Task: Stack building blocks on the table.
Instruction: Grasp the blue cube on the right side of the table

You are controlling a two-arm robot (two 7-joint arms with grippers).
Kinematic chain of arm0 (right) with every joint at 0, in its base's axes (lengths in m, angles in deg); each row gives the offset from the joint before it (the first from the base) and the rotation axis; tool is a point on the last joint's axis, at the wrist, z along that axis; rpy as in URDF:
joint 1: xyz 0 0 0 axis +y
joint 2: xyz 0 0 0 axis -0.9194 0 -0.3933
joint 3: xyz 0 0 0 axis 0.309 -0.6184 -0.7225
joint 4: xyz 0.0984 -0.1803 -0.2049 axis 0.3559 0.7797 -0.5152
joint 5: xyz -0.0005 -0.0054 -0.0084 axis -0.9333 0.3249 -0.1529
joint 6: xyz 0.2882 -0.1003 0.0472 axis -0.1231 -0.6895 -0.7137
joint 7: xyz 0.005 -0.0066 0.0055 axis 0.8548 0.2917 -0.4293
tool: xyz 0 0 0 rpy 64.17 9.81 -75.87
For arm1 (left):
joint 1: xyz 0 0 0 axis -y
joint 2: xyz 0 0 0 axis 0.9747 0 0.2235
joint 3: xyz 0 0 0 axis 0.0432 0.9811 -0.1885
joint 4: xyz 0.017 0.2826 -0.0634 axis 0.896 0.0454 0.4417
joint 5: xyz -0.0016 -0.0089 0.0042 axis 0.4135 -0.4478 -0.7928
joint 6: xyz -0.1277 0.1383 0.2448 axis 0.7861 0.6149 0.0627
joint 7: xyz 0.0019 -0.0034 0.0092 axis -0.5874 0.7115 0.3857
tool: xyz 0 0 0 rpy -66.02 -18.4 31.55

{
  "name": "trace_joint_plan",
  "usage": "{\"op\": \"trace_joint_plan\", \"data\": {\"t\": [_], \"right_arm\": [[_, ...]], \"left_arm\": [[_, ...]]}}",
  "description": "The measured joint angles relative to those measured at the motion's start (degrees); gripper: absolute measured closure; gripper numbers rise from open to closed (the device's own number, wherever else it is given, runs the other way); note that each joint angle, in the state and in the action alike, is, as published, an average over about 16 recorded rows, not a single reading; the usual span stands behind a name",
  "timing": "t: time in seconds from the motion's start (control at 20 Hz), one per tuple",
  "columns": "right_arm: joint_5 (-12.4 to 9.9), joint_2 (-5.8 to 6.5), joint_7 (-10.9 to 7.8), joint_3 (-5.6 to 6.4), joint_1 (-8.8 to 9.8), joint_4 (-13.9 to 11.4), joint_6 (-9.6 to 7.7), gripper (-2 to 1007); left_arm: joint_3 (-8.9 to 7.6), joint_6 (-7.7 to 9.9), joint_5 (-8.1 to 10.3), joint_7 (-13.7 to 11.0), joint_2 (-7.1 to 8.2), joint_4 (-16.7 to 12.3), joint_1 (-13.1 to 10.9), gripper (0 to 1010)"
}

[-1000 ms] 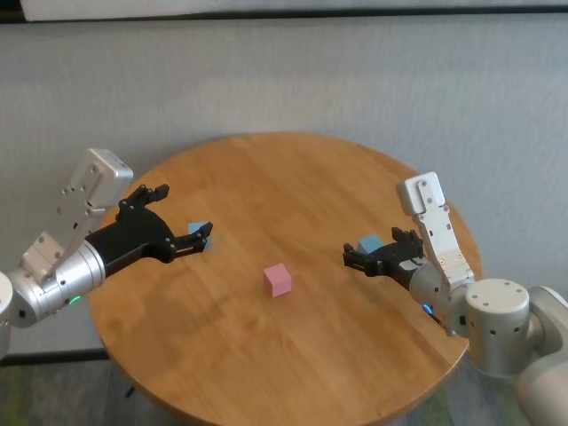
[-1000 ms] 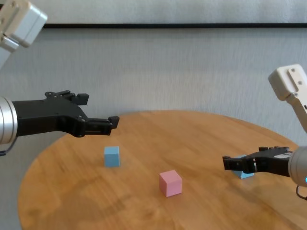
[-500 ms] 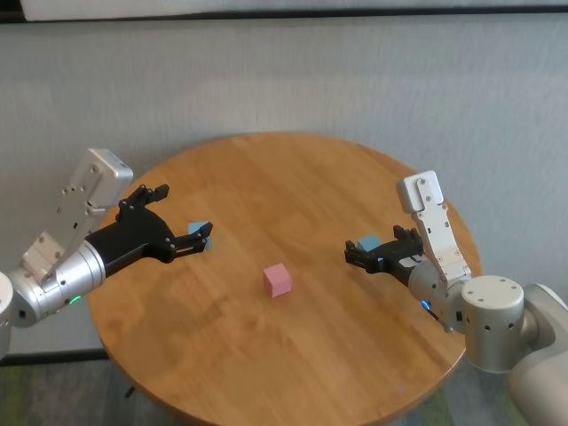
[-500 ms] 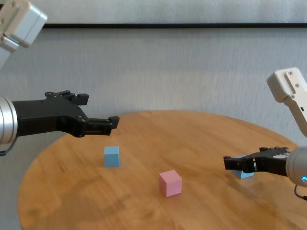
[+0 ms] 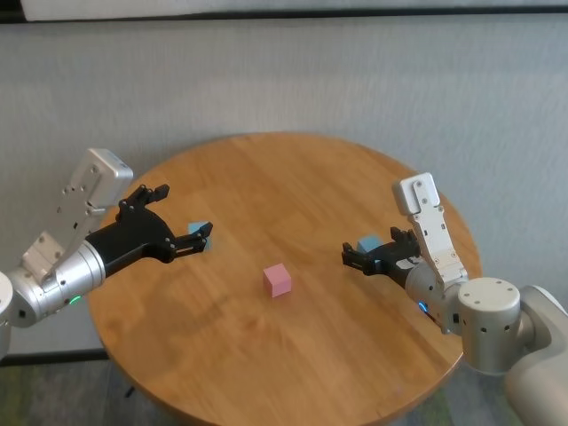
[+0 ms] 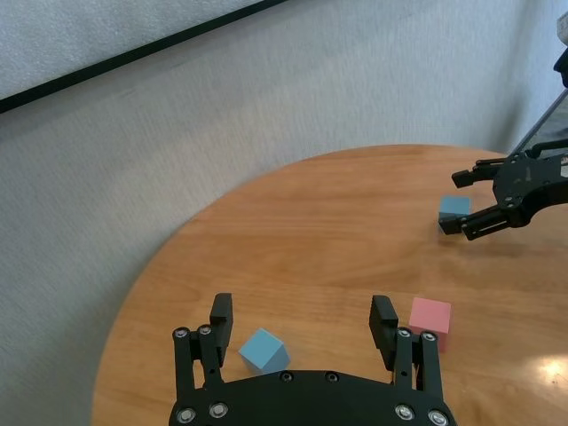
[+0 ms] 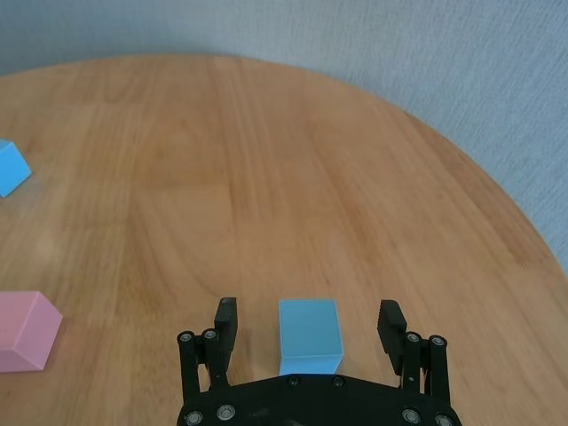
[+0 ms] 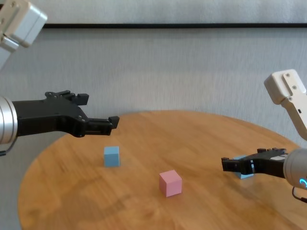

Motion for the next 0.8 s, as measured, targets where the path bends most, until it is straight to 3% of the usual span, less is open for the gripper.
{"op": "trace_joint_plan", "data": {"t": [0.8], "right_arm": [[1.94,-0.85,-0.5,1.11,0.18,0.87,0.08,9]], "left_arm": [[0.0,0.0,0.0,0.0,0.0,0.0,0.0,9]]}}
